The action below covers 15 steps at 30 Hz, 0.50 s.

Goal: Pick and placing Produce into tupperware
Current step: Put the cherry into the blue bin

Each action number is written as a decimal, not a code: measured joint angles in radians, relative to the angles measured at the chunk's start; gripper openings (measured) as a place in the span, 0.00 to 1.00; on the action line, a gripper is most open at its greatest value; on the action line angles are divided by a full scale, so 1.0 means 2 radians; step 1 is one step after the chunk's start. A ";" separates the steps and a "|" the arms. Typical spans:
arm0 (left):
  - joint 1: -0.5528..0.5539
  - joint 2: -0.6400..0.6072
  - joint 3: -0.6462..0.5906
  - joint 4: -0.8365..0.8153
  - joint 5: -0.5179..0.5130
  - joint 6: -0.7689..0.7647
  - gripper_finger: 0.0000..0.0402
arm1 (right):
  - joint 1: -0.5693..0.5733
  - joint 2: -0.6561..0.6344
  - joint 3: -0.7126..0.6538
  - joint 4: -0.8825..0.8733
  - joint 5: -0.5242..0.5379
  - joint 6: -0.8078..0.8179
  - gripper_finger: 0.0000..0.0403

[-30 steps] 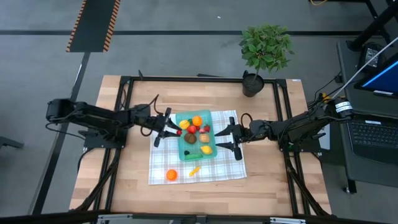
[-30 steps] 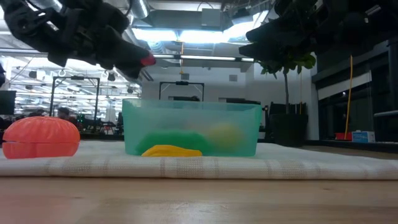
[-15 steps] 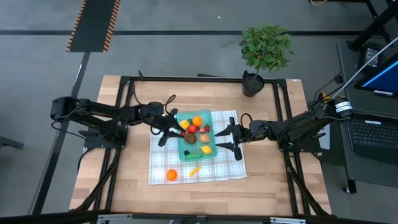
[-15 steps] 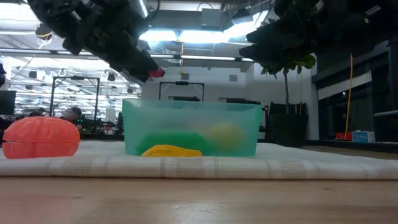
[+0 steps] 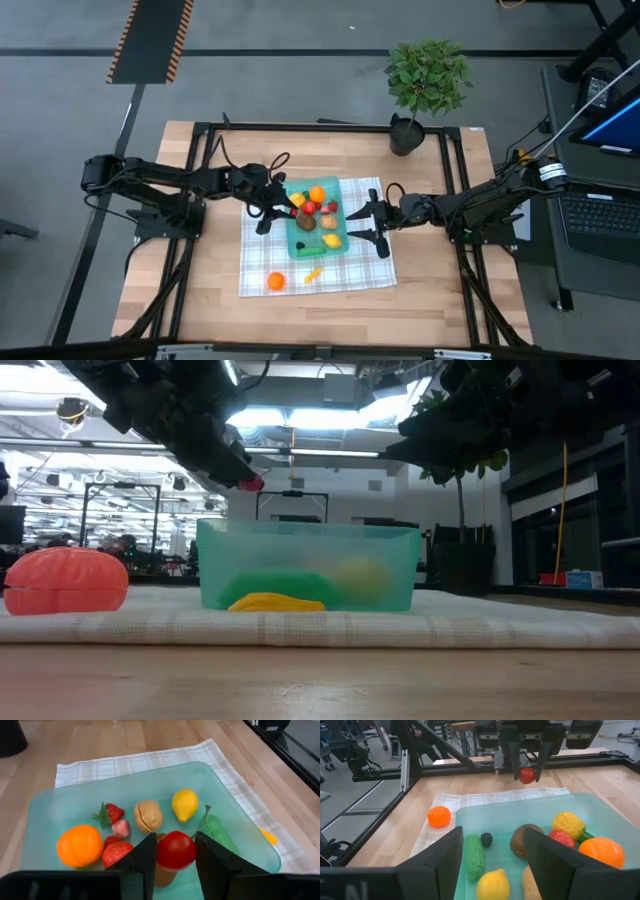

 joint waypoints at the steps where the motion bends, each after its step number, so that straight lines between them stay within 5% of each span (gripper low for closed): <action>1: 0.000 0.000 0.000 -0.001 0.000 0.000 0.26 | 0.000 0.000 0.000 0.000 0.000 0.000 0.52; 15: 0.000 0.077 0.001 0.024 -0.014 0.013 0.29 | 0.000 0.000 0.000 0.002 0.000 0.002 0.52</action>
